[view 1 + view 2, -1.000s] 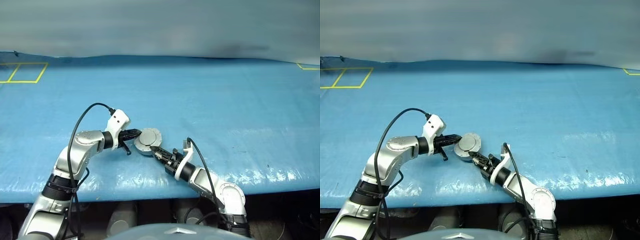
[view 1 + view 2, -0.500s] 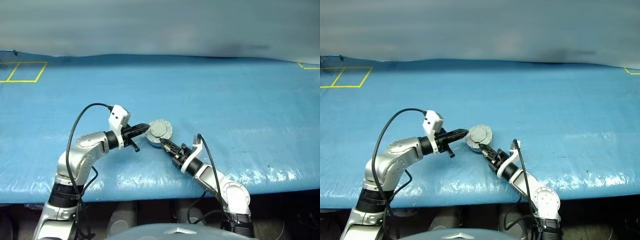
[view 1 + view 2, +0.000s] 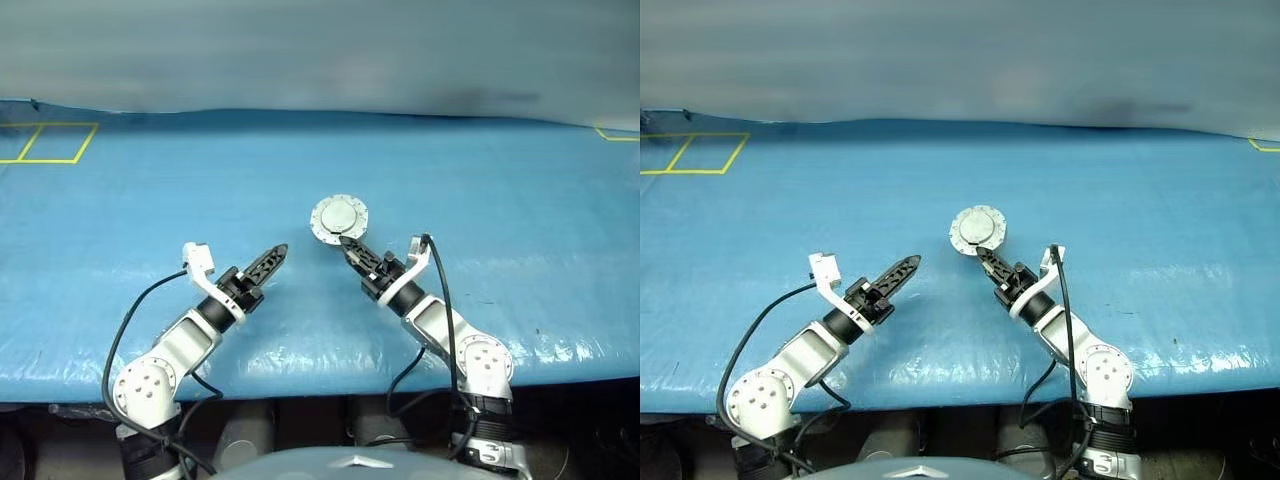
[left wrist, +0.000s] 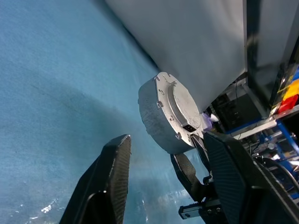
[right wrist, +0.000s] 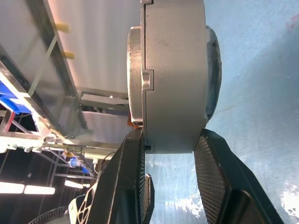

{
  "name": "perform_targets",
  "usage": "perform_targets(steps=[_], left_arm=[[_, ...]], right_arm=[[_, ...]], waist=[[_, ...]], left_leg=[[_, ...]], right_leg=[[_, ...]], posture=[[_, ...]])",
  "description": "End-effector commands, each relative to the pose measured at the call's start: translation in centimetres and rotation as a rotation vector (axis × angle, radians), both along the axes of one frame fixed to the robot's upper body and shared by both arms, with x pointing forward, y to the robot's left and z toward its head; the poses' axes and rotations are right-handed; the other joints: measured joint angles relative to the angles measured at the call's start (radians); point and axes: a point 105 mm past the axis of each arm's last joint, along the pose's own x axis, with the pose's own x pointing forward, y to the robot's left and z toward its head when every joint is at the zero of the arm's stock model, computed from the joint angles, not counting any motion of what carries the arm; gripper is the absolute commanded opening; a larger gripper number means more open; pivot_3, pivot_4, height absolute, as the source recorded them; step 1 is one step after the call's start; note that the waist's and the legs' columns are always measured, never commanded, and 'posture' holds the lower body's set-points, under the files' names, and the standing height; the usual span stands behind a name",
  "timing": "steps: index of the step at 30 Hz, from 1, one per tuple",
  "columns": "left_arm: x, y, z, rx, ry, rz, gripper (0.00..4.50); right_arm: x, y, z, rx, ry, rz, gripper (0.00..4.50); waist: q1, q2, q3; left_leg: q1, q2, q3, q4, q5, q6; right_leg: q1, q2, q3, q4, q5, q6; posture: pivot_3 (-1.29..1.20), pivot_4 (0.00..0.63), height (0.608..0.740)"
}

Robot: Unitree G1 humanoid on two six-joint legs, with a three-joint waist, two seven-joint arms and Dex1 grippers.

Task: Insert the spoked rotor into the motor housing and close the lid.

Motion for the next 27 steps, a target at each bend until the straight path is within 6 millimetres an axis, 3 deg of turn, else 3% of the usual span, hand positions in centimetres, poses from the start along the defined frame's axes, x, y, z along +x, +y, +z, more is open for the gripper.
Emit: perform_targets(steps=[1, 2, 8, 17, 27], left_arm=[[-0.1, 0.3, 1.0, -0.098, -0.020, 0.038, 4.33], [-0.2, 0.4, 1.0, -0.123, -0.013, 0.045, 4.50], [-0.5, -0.2, -0.3, -0.199, 0.054, 0.035, 4.50], [-0.8, -0.6, -0.5, -0.263, 0.035, 0.003, 4.50], [-1.7, -1.0, 0.2, -0.315, -0.017, -0.035, 4.50]], right_arm=[[-0.2, 0.6, 3.2, 0.067, -0.121, 0.047, 1.15], [-0.3, 0.7, 3.5, 0.075, -0.127, 0.056, 1.15], [-1.7, 2.4, 4.2, 0.100, -0.138, 0.145, 1.15], [-4.1, 5.1, 4.6, 0.123, -0.114, 0.280, 1.15], [-5.0, 5.7, 4.0, 0.114, -0.068, 0.330, 1.15]], waist=[[0.000, 0.000, 0.000], [0.001, 0.000, 0.000], [0.000, 0.000, 0.000], [0.001, 0.000, 0.000], [0.000, 0.000, 0.000]], left_leg=[[0.000, 0.000, 0.000, 0.000, 0.000, 0.000], [0.000, 0.000, 0.000, 0.000, 0.000, 0.000], [-0.001, 0.000, 0.000, 0.000, 0.000, 0.001], [-0.001, 0.000, 0.000, 0.000, 0.000, 0.001], [-0.002, 0.000, 0.000, -0.001, -0.001, 0.001]], right_leg=[[0.000, 0.000, 0.000, 0.000, 0.000, 0.000], [0.000, 0.000, 0.000, 0.000, 0.000, 0.000], [0.000, 0.000, 0.000, 0.000, 0.000, -0.001], [-0.001, 0.000, 0.000, -0.001, 0.000, -0.001], [-0.002, 0.000, 0.000, -0.001, 0.000, -0.001]], posture=[[0.00, 0.150, 0.740], [0.00, 0.150, 0.740], [0.00, 0.150, 0.740], [0.00, 0.150, 0.740], [0.00, 0.150, 0.740]])
